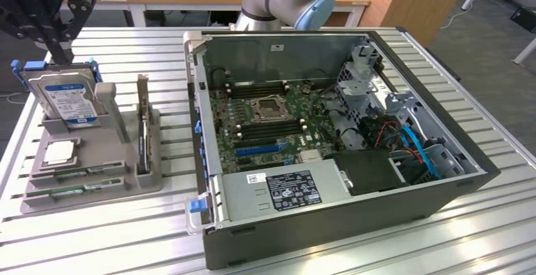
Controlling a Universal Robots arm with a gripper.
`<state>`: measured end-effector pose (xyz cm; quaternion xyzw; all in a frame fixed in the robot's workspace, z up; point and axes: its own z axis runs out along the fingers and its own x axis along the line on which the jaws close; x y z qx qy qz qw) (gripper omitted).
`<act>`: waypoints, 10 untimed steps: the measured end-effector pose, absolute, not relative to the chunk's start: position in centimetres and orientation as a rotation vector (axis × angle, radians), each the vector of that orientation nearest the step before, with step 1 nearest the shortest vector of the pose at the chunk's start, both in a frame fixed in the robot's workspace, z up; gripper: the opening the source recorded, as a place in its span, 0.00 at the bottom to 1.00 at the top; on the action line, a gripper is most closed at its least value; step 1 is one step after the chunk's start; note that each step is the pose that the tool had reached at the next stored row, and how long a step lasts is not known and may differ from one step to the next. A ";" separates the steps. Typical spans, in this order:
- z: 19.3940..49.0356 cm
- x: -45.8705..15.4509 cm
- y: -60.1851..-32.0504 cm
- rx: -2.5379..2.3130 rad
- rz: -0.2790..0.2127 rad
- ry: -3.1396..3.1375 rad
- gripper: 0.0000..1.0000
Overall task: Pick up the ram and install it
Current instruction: 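Reach for the ram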
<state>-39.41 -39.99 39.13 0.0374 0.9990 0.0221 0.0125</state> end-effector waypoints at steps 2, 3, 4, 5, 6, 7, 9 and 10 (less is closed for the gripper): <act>39.1 -39.4 -40.2 0.117 0.069 3.114 0.11; 39.1 -39.4 -40.4 0.117 0.069 3.114 0.11; 39.1 -39.4 -40.5 0.117 0.068 3.114 0.11; 39.1 -39.4 -40.7 0.117 0.068 3.114 0.11; 39.1 -39.4 -40.8 0.117 0.068 3.114 0.11; 39.1 -39.4 -41.0 0.117 0.067 3.115 0.11; 39.1 -39.4 -41.3 0.117 0.067 3.115 0.11; 39.1 -39.4 -41.5 0.117 0.066 3.115 0.11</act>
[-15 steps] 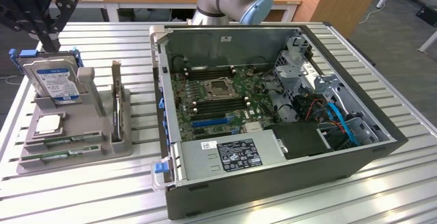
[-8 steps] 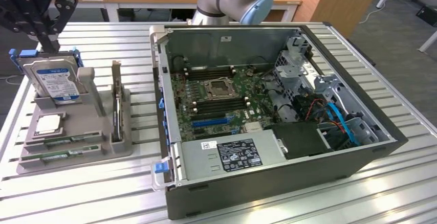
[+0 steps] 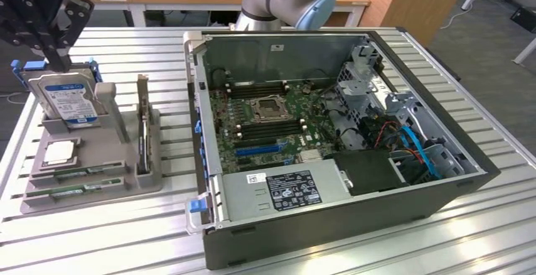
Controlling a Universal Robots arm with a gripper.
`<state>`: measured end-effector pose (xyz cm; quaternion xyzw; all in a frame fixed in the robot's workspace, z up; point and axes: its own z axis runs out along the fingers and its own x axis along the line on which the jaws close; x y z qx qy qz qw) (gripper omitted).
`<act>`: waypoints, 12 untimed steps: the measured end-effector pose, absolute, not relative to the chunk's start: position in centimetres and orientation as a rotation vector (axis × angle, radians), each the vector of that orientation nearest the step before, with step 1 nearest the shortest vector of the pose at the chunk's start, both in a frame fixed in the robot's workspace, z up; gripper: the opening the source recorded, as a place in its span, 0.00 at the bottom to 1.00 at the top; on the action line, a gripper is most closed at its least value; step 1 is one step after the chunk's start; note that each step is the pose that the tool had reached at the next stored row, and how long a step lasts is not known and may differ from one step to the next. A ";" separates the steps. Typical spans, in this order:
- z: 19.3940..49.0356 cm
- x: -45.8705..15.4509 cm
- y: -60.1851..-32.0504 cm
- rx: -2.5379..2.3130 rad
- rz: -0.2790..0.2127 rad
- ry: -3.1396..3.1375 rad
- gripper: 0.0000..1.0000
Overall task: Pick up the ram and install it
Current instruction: 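Reach for the ram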
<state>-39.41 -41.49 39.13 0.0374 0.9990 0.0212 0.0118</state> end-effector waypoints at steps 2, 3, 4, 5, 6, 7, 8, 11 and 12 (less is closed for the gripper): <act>39.1 -39.4 -41.8 0.117 0.065 3.115 0.11; 39.1 -39.4 -42.0 0.117 0.065 3.116 0.11; 39.1 -39.4 -42.1 0.117 0.064 3.116 0.11; 39.1 -39.4 -42.3 0.117 0.064 3.116 0.11; 39.1 -39.4 -42.4 0.117 0.063 3.116 0.11; 39.1 -39.4 -42.6 0.117 0.063 3.116 0.11; 39.1 -39.4 -42.7 0.117 0.062 3.116 0.11; 39.1 -39.4 -43.0 0.117 0.062 3.116 0.11; 39.1 -39.4 -43.0 0.117 0.062 3.116 0.11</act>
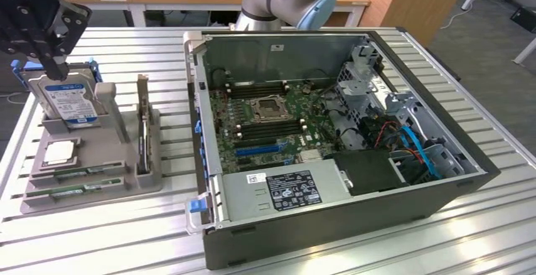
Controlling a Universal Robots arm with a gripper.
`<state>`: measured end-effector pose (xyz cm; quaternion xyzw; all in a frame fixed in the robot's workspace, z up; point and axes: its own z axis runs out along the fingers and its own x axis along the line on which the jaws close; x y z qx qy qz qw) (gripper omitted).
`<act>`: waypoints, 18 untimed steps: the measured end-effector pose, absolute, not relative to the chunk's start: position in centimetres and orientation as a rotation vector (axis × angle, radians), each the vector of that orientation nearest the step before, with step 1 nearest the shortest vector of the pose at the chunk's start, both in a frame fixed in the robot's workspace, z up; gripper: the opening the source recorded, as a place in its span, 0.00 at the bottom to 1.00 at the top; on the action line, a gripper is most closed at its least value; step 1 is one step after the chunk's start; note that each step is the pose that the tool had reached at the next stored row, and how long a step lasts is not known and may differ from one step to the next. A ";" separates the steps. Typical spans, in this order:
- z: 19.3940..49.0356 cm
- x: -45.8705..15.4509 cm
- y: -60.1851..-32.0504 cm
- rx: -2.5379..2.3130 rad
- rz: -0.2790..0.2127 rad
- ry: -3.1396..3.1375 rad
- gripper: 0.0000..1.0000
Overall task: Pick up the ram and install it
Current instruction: 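Reach for the ram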
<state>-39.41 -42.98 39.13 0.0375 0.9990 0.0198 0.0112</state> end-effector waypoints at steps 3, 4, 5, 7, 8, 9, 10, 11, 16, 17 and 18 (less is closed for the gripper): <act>39.1 -39.4 -43.0 0.117 0.062 3.116 0.11; 39.1 -39.4 -43.0 0.117 0.062 3.116 0.11; 39.1 -39.4 -43.0 0.117 0.062 3.116 0.11; 39.1 -39.4 -43.0 0.117 0.062 3.116 0.11; 39.1 -39.4 -43.0 0.117 0.062 3.116 0.11; 39.1 -39.4 -43.0 0.117 0.062 3.116 0.11; 39.1 -39.4 -43.0 0.117 0.062 3.116 0.11; 39.1 -39.4 -43.0 0.117 0.062 3.116 0.11; 39.1 -39.2 -43.0 0.117 0.062 3.116 0.11; 39.1 -39.0 -43.0 0.117 0.062 3.116 0.11; 39.1 -39.0 -43.0 0.117 0.062 3.116 0.11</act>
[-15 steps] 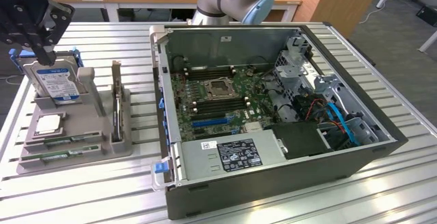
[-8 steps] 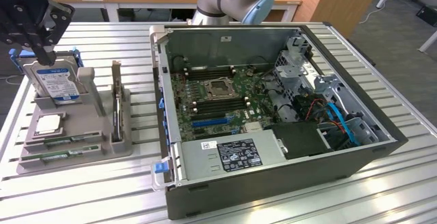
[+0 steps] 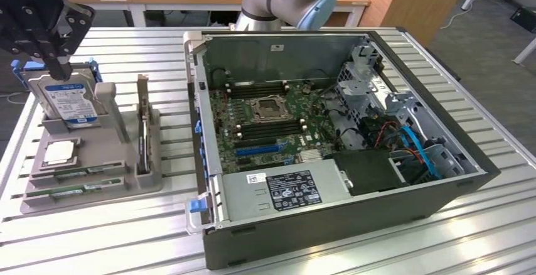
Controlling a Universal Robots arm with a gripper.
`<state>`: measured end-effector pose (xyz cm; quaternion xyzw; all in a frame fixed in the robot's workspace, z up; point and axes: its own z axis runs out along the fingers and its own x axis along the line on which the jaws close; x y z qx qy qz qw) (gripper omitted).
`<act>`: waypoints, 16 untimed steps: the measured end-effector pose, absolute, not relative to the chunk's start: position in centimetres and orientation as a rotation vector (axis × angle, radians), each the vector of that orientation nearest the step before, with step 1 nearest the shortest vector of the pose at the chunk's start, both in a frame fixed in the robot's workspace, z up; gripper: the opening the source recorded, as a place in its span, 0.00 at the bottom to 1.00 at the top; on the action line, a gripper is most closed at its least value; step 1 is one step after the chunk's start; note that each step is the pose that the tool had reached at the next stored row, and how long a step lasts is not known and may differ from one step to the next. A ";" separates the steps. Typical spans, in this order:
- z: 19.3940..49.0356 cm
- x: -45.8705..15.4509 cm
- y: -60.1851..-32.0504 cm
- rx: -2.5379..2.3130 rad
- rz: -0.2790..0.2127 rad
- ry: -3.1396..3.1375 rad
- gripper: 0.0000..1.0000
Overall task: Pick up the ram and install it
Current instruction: 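Reach for the ram, then pick up the ram and move it above insertion slot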
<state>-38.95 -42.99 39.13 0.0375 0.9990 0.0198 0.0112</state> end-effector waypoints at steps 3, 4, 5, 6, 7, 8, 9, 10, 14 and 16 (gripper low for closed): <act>39.1 -38.9 -43.0 0.117 0.062 3.116 0.11; 39.1 -38.9 -43.0 0.117 0.062 3.116 0.11; 39.1 -38.9 -43.0 0.117 0.062 3.116 0.11; 39.1 -38.9 -43.0 0.117 0.062 3.116 0.11; 39.1 -38.9 -43.0 0.117 0.062 3.116 0.11; 39.1 -38.9 -43.0 0.117 0.062 3.116 0.11; 39.1 -38.9 -43.0 0.117 0.062 3.116 0.11; 39.1 -38.9 -43.0 0.117 0.062 3.116 0.11; 39.1 -38.9 -43.0 0.117 0.062 3.116 0.11; 39.1 -38.9 -43.0 0.117 0.062 3.116 0.11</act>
